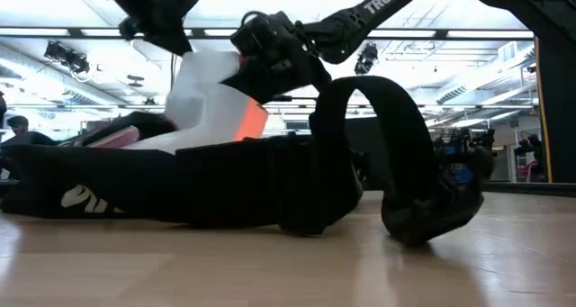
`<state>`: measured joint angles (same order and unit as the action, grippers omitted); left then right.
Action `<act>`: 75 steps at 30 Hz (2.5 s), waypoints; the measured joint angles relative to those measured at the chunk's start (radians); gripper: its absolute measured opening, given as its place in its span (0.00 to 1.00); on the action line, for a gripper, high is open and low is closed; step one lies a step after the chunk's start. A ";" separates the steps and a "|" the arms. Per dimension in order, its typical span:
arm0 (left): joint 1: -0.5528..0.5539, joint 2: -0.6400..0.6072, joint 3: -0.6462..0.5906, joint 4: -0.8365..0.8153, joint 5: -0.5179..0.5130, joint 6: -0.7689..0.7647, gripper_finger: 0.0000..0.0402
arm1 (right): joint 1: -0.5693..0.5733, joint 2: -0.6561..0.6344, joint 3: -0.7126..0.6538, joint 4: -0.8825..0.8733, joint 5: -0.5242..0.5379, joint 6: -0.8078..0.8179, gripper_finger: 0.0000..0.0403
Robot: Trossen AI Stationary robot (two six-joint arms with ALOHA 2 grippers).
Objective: Unpack backpack
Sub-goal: Close the backpack
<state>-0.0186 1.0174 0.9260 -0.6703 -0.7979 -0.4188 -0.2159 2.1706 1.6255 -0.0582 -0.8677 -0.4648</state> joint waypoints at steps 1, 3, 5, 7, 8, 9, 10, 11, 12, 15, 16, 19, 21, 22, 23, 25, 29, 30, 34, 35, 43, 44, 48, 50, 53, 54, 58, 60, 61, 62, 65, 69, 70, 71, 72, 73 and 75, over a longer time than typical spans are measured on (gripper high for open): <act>0.003 0.002 0.000 0.002 0.019 0.011 0.00 | 0.000 0.000 0.006 -0.010 0.000 0.000 0.00; 0.011 0.011 0.000 -0.026 0.083 0.025 0.00 | 0.001 0.000 0.010 -0.040 0.001 0.000 0.00; 0.019 0.019 0.000 -0.075 0.186 0.052 0.00 | 0.000 0.000 0.012 -0.079 0.015 0.000 0.00; 0.021 0.028 0.000 -0.136 0.245 0.058 0.00 | -0.002 0.000 0.012 -0.134 0.046 -0.005 0.00; 0.021 0.034 -0.001 -0.158 0.252 0.053 0.00 | -0.004 0.000 0.012 -0.163 0.072 -0.008 0.00; 0.022 0.038 -0.001 -0.175 0.255 0.053 0.00 | -0.009 0.000 0.012 -0.185 0.104 -0.008 0.00; 0.022 0.037 -0.001 -0.186 0.264 0.058 0.00 | -0.013 0.000 0.012 -0.203 0.128 -0.007 0.00; 0.024 0.037 -0.001 -0.193 0.282 0.069 0.00 | -0.020 0.000 0.012 -0.215 0.141 -0.003 0.00; 0.029 0.037 -0.001 -0.202 0.316 0.077 0.01 | -0.028 0.000 0.012 -0.225 0.145 0.000 0.00; 0.046 0.057 -0.001 -0.230 0.415 0.083 0.03 | -0.055 0.000 0.012 -0.240 0.150 0.018 0.00; 0.053 0.071 -0.001 -0.249 0.433 0.096 0.05 | -0.061 0.000 0.012 -0.240 0.150 0.022 0.00; 0.070 0.126 -0.001 -0.266 0.475 0.148 0.12 | -0.074 0.000 0.012 -0.238 0.153 0.024 0.00; 0.082 0.168 -0.001 -0.261 0.503 0.183 0.19 | -0.079 0.000 0.012 -0.236 0.154 0.024 0.00; 0.089 0.192 -0.001 -0.260 0.507 0.206 0.23 | -0.081 0.000 0.012 -0.236 0.154 0.024 0.00; 0.098 0.213 -0.001 -0.266 0.505 0.220 0.27 | -0.083 0.000 0.012 -0.237 0.154 0.024 0.00; 0.123 0.256 -0.001 -0.287 0.482 0.237 0.35 | -0.086 0.000 0.012 -0.239 0.154 0.025 0.00; 0.193 0.324 0.017 -0.332 0.423 0.258 0.50 | -0.087 0.000 0.012 -0.243 0.147 0.024 0.00; 0.209 0.337 0.029 -0.342 0.409 0.258 0.53 | -0.087 0.000 0.012 -0.243 0.146 0.025 0.00; 0.264 0.367 0.085 -0.387 0.366 0.261 0.64 | -0.087 0.000 0.012 -0.246 0.145 0.022 0.00; 0.278 0.369 0.095 -0.385 0.367 0.269 0.66 | -0.087 0.000 0.012 -0.246 0.145 0.018 0.00; 0.368 0.420 0.097 -0.387 0.599 0.342 0.69 | -0.090 0.000 0.012 -0.250 0.141 0.018 0.00; 0.368 0.428 0.097 -0.384 0.617 0.353 0.69 | -0.091 0.000 0.012 -0.252 0.140 0.018 0.00; 0.377 0.465 0.097 -0.386 0.615 0.364 0.69 | -0.093 0.000 0.011 -0.253 0.139 0.018 0.00; 0.397 0.494 0.097 -0.386 0.599 0.364 0.69 | -0.093 0.000 0.011 -0.253 0.140 0.017 0.00; 0.431 0.540 0.097 -0.395 0.560 0.361 0.69 | -0.091 0.000 0.011 -0.254 0.138 0.018 0.00; 0.444 0.555 0.097 -0.394 0.549 0.359 0.69 | -0.090 0.000 0.011 -0.254 0.137 0.018 0.00; 0.484 0.612 0.097 -0.368 0.517 0.333 0.65 | -0.087 0.000 0.011 -0.254 0.137 0.017 0.00; 0.490 0.635 0.097 -0.365 0.518 0.342 0.57 | -0.087 0.000 0.011 -0.255 0.137 0.017 0.00; 0.491 0.642 0.097 -0.363 0.519 0.341 0.51 | -0.087 0.000 0.011 -0.255 0.137 0.017 0.00; 0.493 0.645 0.097 -0.360 0.521 0.341 0.43 | -0.087 0.000 0.011 -0.255 0.137 0.017 0.00; 0.502 0.645 0.097 -0.343 0.549 0.340 0.14 | -0.087 0.000 0.011 -0.255 0.135 0.017 0.00; 0.509 0.619 0.113 -0.344 0.584 0.331 0.02 | -0.086 0.000 0.011 -0.254 0.131 0.018 0.00; 0.509 0.607 0.124 -0.343 0.587 0.324 0.01 | -0.084 0.000 0.011 -0.253 0.130 0.019 0.00; 0.509 0.589 0.138 -0.343 0.585 0.314 0.01 | -0.081 0.000 0.011 -0.253 0.130 0.019 0.00; 0.509 0.568 0.154 -0.342 0.581 0.309 0.00 | -0.079 0.000 0.011 -0.253 0.130 0.019 0.00; 0.509 0.544 0.171 -0.339 0.574 0.306 0.00 | -0.075 0.000 0.011 -0.251 0.130 0.021 0.00; 0.508 0.497 0.209 -0.339 0.551 0.289 0.00 | -0.065 0.000 0.011 -0.243 0.131 0.023 0.00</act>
<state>0.4896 1.5149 1.1354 -1.0092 -0.2474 -0.1295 -0.2810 2.1702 1.6367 -0.3014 -0.7362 -0.4419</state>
